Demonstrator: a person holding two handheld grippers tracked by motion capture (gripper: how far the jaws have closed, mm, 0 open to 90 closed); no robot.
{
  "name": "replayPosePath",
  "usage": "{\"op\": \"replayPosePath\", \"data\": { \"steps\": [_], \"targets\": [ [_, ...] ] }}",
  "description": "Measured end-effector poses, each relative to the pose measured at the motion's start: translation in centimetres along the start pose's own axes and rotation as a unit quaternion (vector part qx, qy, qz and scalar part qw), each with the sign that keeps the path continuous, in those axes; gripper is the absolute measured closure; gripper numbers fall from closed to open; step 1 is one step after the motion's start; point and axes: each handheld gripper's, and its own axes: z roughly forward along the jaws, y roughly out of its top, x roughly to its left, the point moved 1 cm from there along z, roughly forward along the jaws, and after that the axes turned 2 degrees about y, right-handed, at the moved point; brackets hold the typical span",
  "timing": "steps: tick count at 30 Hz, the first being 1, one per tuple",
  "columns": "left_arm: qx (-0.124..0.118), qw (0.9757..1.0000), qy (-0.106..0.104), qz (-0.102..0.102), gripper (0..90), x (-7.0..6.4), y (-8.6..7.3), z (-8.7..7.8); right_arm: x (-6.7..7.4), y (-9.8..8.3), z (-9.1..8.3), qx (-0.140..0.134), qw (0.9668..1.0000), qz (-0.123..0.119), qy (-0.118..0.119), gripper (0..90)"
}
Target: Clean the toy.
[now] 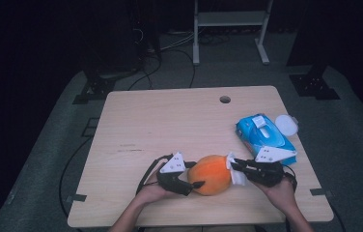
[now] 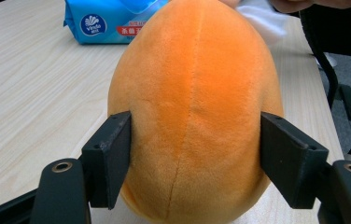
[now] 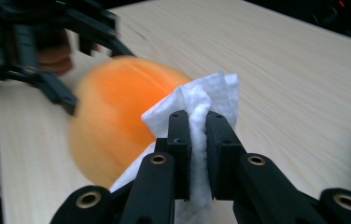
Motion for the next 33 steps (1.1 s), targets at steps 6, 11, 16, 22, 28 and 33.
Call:
{"op": "replayPosePath", "data": {
  "steps": [6, 11, 16, 22, 28, 33],
  "targets": [
    [-0.004, 1.0, 0.002, -0.006, 28.9, 0.0, -0.1, 0.1, 1.8, 0.8, 0.3, -0.024, 0.9991, -0.021, 0.026, 80.2],
    [-0.003, 1.0, 0.006, -0.001, 29.3, -0.3, 0.0, 0.1, 2.8, 1.5, 0.8, -0.017, 0.9983, -0.047, 0.028, 80.2],
    [-0.001, 0.9998, 0.012, 0.016, 29.4, -1.1, 0.5, 0.4, 0.5, 0.7, 0.1, -0.012, 0.9998, -0.012, -0.01, 80.3],
    [0.007, 0.9989, 0.02, 0.042, 28.4, -1.9, 1.1, 0.7, 1.0, 1.0, 0.2, -0.025, 0.9996, -0.011, -0.001, 80.2],
    [-0.001, 0.9988, 0.022, 0.043, 28.1, -2.2, 1.0, 0.8, 1.7, 1.5, 0.4, -0.018, 0.9992, -0.036, -0.005, 80.0],
    [0.001, 0.9984, 0.022, 0.052, 28.1, -2.7, 1.3, 1.1, 0.4, 0.9, -0.2, -0.012, 0.9995, -0.011, -0.027, 80.1]
  ]
}}
